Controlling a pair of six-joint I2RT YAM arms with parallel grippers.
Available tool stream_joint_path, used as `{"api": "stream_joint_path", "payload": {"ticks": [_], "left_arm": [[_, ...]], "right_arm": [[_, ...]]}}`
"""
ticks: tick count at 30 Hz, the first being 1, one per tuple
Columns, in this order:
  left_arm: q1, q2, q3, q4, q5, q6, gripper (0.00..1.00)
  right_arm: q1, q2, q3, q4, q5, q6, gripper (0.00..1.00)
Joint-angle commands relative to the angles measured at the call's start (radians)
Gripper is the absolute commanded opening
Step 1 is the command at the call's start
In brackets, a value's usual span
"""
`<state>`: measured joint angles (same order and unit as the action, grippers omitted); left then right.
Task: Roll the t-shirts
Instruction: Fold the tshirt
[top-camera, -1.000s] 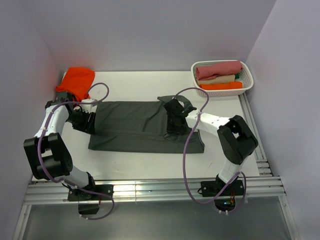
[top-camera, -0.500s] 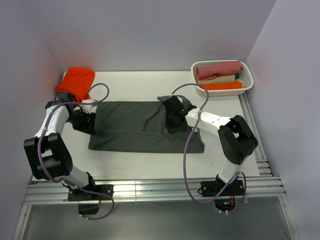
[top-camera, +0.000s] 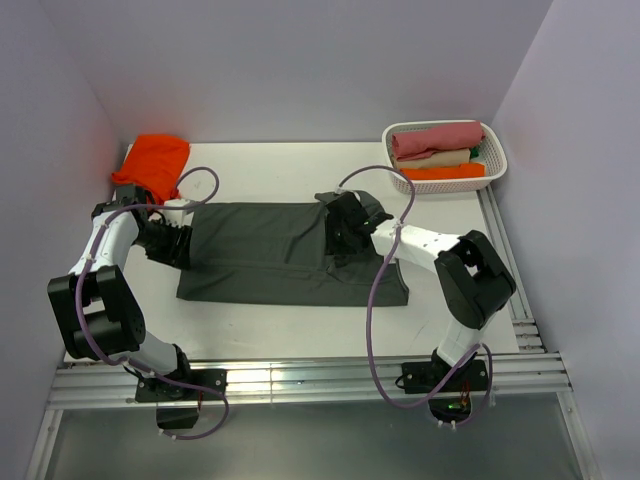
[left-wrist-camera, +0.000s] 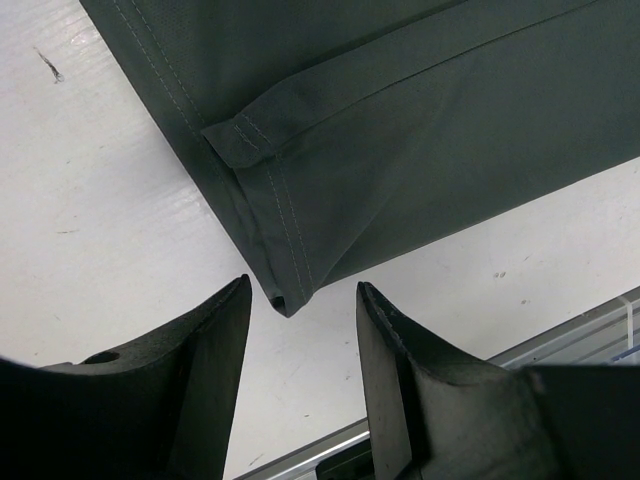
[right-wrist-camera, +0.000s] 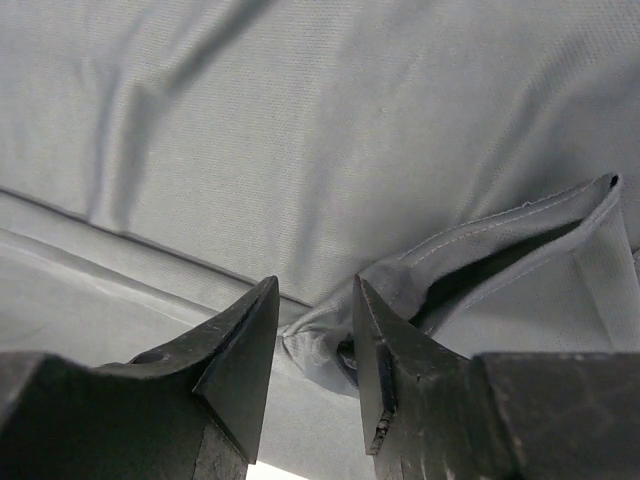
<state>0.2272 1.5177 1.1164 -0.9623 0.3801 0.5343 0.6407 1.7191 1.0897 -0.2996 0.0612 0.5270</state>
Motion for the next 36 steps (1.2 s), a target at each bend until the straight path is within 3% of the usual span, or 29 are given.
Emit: {"api": "stream_joint_path", "payload": {"ticks": [1, 7, 13, 36], "left_arm": [[-0.006, -0.007, -0.006, 0.013, 0.019, -0.003, 0.51], [-0.006, -0.004, -0.009, 0.019, 0.011, -0.002, 0.51], [-0.006, 0.002, -0.015, 0.023, 0.011, -0.004, 0.51], [-0.017, 0.004, -0.021, 0.030, 0.011, -0.010, 0.50]], "right_arm": [[-0.003, 0.013, 0.048, 0.034, -0.024, -0.030, 0.43], [-0.006, 0.068, 0.139, -0.107, 0.058, -0.004, 0.43], [-0.007, 0.014, 0.098, -0.176, 0.120, 0.062, 0.44], [-0.001, -0.225, -0.275, 0.004, 0.026, 0.166, 0.45]]}}
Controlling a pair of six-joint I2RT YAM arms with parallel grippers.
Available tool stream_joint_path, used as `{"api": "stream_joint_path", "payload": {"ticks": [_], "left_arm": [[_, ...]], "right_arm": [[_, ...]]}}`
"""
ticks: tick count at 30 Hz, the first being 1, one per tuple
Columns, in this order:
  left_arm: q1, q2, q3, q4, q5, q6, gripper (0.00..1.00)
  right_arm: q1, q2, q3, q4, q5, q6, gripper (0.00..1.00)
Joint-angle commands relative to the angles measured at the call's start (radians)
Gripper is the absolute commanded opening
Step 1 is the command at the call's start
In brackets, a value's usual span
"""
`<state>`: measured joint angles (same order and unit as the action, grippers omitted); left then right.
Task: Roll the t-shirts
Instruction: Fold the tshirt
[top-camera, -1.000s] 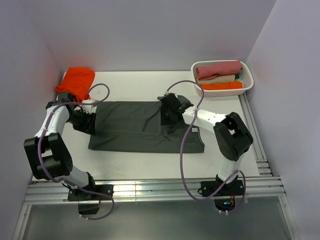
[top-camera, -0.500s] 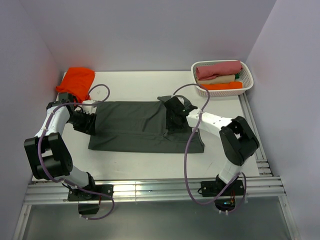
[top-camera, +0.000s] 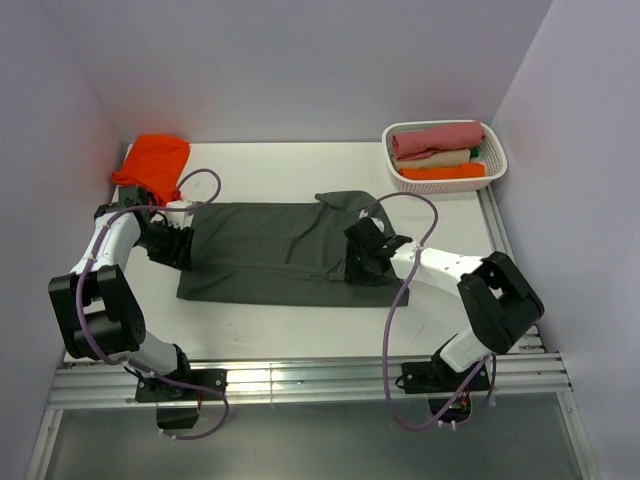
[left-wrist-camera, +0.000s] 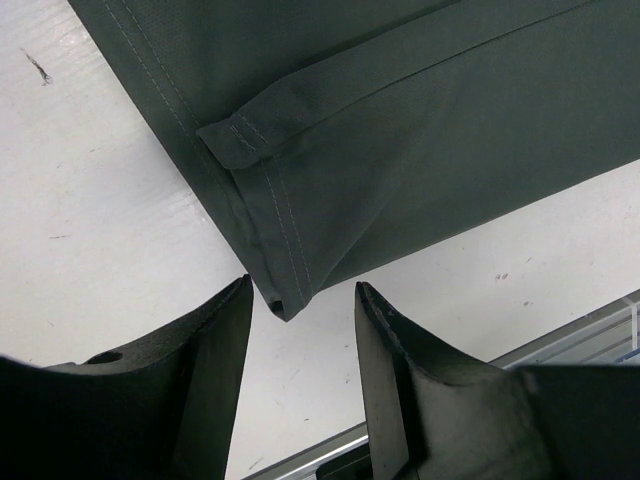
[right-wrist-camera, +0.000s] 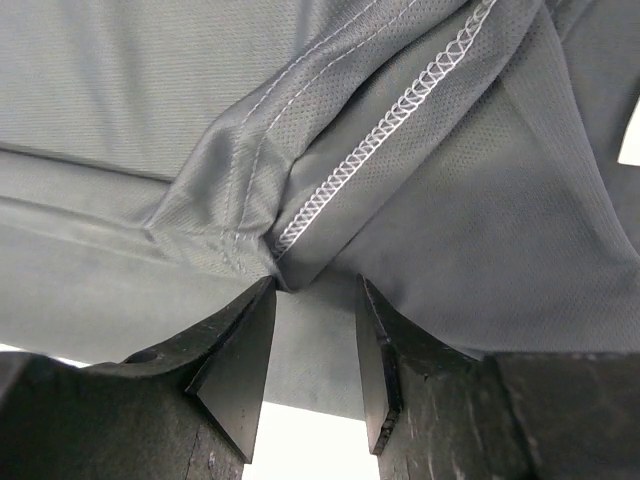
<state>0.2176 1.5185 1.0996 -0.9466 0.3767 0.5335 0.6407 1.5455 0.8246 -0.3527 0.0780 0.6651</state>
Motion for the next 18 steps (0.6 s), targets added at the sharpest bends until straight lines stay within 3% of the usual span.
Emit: {"api": "stream_joint_path", "payload": {"ticks": [1, 12, 18], "left_arm": [[-0.009, 0.003, -0.004, 0.012, 0.014, -0.009, 0.50], [-0.014, 0.009, 0.020, 0.045, 0.007, -0.039, 0.51], [-0.014, 0.130, 0.219, 0.140, 0.024, -0.154, 0.57]], "right_arm": [[-0.001, -0.064, -0.007, 0.054, 0.011, 0.030, 0.45], [-0.010, -0.068, 0.139, -0.054, 0.183, 0.062, 0.43], [-0.111, 0.040, 0.342, -0.095, 0.209, 0.016, 0.43]]}}
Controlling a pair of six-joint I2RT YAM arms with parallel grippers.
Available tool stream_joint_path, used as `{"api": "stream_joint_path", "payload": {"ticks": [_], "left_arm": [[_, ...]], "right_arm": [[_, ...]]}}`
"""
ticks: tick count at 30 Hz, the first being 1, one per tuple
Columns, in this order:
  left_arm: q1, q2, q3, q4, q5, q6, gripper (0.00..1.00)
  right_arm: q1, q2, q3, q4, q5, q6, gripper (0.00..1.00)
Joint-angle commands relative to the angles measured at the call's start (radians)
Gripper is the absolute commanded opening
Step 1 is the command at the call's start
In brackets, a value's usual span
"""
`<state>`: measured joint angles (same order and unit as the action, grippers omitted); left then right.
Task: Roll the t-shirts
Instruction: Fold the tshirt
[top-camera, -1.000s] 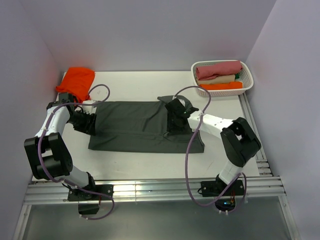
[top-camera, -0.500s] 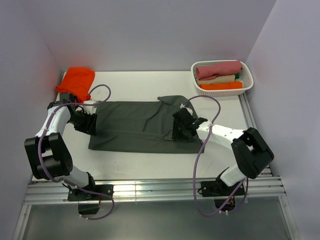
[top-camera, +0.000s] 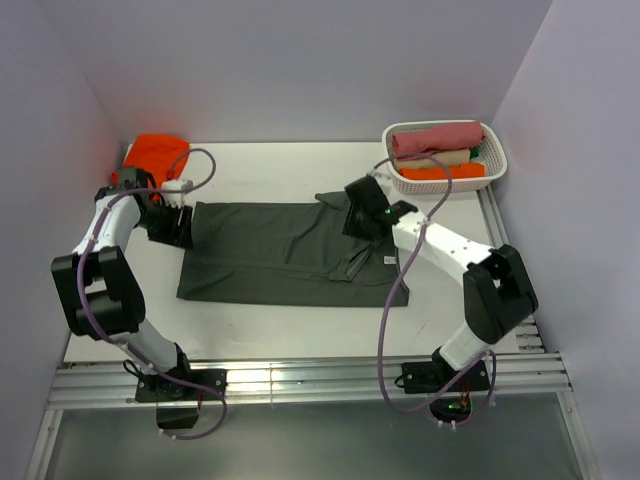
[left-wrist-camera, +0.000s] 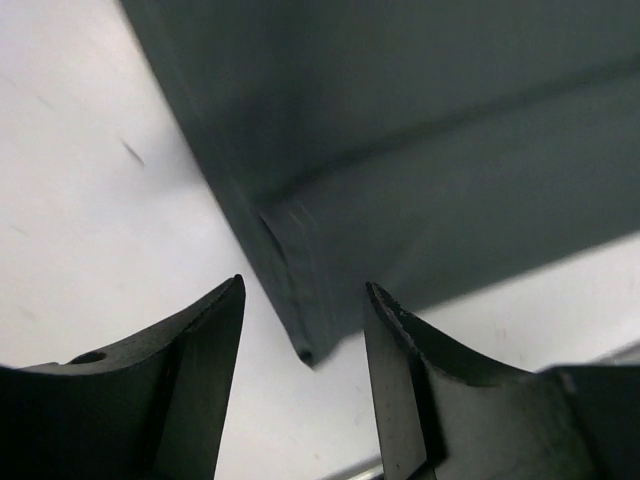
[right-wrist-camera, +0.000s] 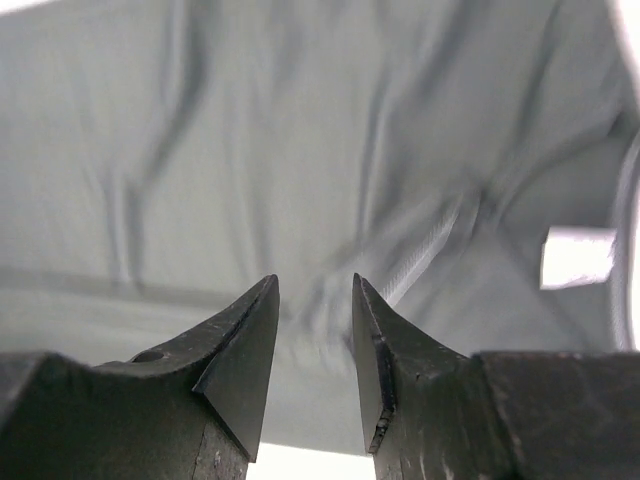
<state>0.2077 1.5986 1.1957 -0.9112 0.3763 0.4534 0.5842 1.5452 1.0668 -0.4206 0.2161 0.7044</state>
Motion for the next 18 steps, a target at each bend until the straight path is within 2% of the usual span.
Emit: {"api": "stream_joint_path", "payload": {"ticks": [1, 4, 10, 18], "left_arm": [[-0.004, 0.075, 0.155, 0.110, 0.036, -0.091, 0.57], [-0.005, 0.181, 0.322, 0.141, 0.065, -0.113, 0.58], [-0.013, 0.421, 0.528, 0.199, 0.055, -0.144, 0.61], [-0.034, 0.578, 0.639, 0.235, 0.023, -0.139, 0.64]], "right_arm": [[-0.072, 0.085, 0.169, -0.041, 0.072, -0.043, 0.43], [-0.144, 0.185, 0.292, -0.107, 0.072, -0.083, 0.43], [-0.259, 0.354, 0.465, -0.132, 0.042, -0.143, 0.43], [-0.359, 0.503, 0.571, -0.124, -0.024, -0.195, 0.44]]}}
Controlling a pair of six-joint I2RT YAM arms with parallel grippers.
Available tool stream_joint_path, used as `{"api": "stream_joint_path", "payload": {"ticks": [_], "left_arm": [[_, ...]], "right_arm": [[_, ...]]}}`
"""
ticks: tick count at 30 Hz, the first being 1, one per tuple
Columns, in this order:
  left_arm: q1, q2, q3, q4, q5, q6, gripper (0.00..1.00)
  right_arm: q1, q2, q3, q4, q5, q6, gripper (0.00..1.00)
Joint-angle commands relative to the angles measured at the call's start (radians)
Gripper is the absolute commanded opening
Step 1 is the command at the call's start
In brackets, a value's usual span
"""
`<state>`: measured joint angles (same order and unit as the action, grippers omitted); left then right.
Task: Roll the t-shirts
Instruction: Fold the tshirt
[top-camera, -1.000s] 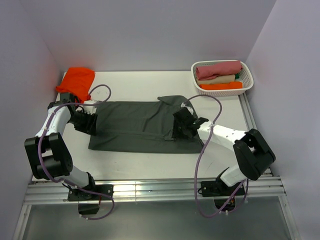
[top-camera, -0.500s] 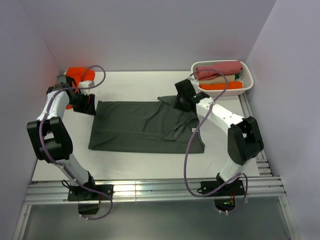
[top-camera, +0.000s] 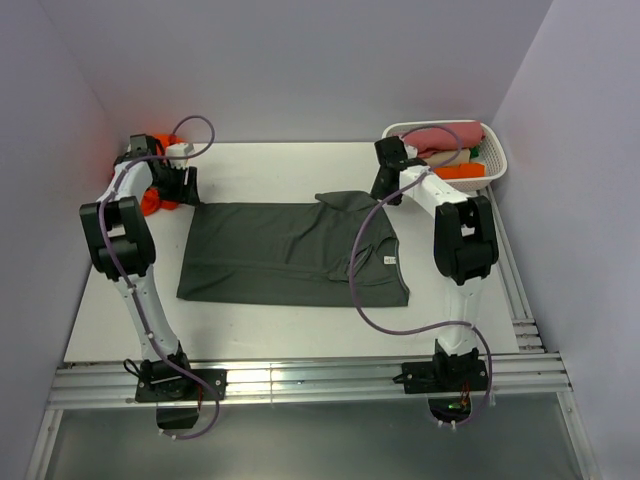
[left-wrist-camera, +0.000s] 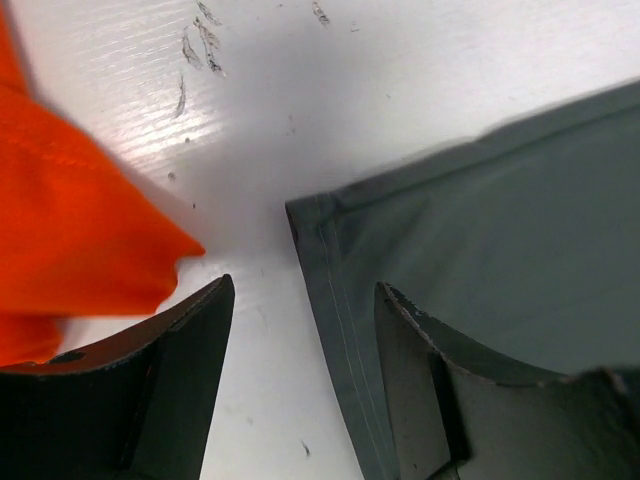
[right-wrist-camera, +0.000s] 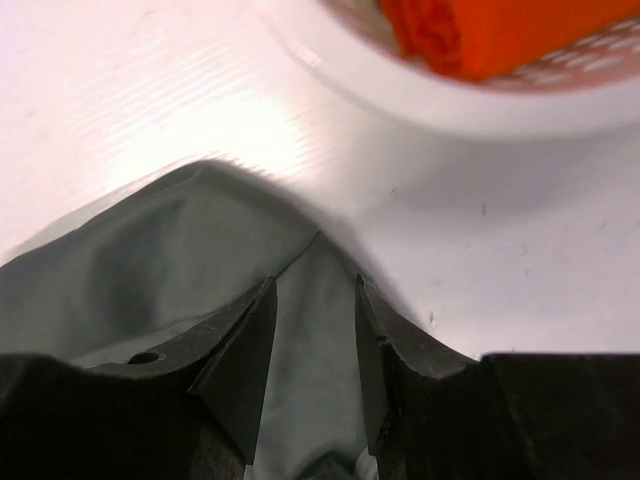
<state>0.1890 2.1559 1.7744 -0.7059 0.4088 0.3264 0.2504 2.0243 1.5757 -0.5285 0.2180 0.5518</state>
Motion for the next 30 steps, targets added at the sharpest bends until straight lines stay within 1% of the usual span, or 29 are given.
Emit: {"api": "stream_joint_path", "payload": {"ticks": [1, 9, 14, 15, 17, 18, 20, 21, 23, 24, 25, 26, 27, 29, 30], "left_arm": [[-0.022, 0.034, 0.078, 0.025, -0.013, -0.010, 0.64], [-0.051, 0.124, 0.131, 0.039, -0.036, -0.052, 0.62], [-0.066, 0.156, 0.155, 0.026, -0.047, -0.064, 0.56], [-0.066, 0.156, 0.155, 0.026, -0.050, -0.069, 0.53], [-0.068, 0.150, 0.149, 0.026, -0.048, -0.069, 0.50], [-0.068, 0.150, 0.148, 0.028, -0.048, -0.073, 0.44], [-0.068, 0.148, 0.148, 0.028, -0.048, -0.076, 0.38], [-0.068, 0.148, 0.151, 0.028, -0.047, -0.081, 0.32], [-0.071, 0.150, 0.158, 0.022, -0.045, -0.081, 0.27], [-0.071, 0.150, 0.161, 0.020, -0.044, -0.082, 0.21], [-0.072, 0.150, 0.164, 0.020, -0.045, -0.082, 0.18], [-0.072, 0.148, 0.165, 0.020, -0.047, -0.082, 0.11], [-0.074, 0.147, 0.165, 0.020, -0.047, -0.082, 0.07], [-0.077, 0.144, 0.165, 0.017, -0.051, -0.081, 0.00], [-0.079, 0.142, 0.165, 0.017, -0.050, -0.076, 0.00]], "right_arm": [[-0.031, 0.031, 0.064, -0.008, -0.029, -0.043, 0.45], [-0.056, 0.086, 0.087, 0.002, -0.049, -0.070, 0.46], [-0.060, 0.106, 0.098, 0.013, -0.091, -0.090, 0.48], [-0.060, 0.114, 0.102, 0.013, -0.097, -0.095, 0.50], [-0.062, 0.120, 0.104, 0.021, -0.109, -0.101, 0.50], [-0.062, 0.126, 0.107, 0.021, -0.121, -0.105, 0.51], [-0.063, 0.131, 0.113, 0.021, -0.132, -0.108, 0.51], [-0.063, 0.134, 0.119, 0.019, -0.137, -0.110, 0.51], [-0.065, 0.134, 0.118, 0.022, -0.138, -0.112, 0.51], [-0.065, 0.132, 0.118, 0.024, -0.141, -0.109, 0.49], [-0.065, 0.131, 0.115, 0.028, -0.144, -0.107, 0.47], [-0.066, 0.126, 0.112, 0.033, -0.149, -0.105, 0.45], [-0.066, 0.125, 0.106, 0.036, -0.155, -0.104, 0.39], [-0.066, 0.117, 0.099, 0.050, -0.169, -0.099, 0.33], [-0.066, 0.116, 0.093, 0.059, -0.173, -0.099, 0.26]]}}
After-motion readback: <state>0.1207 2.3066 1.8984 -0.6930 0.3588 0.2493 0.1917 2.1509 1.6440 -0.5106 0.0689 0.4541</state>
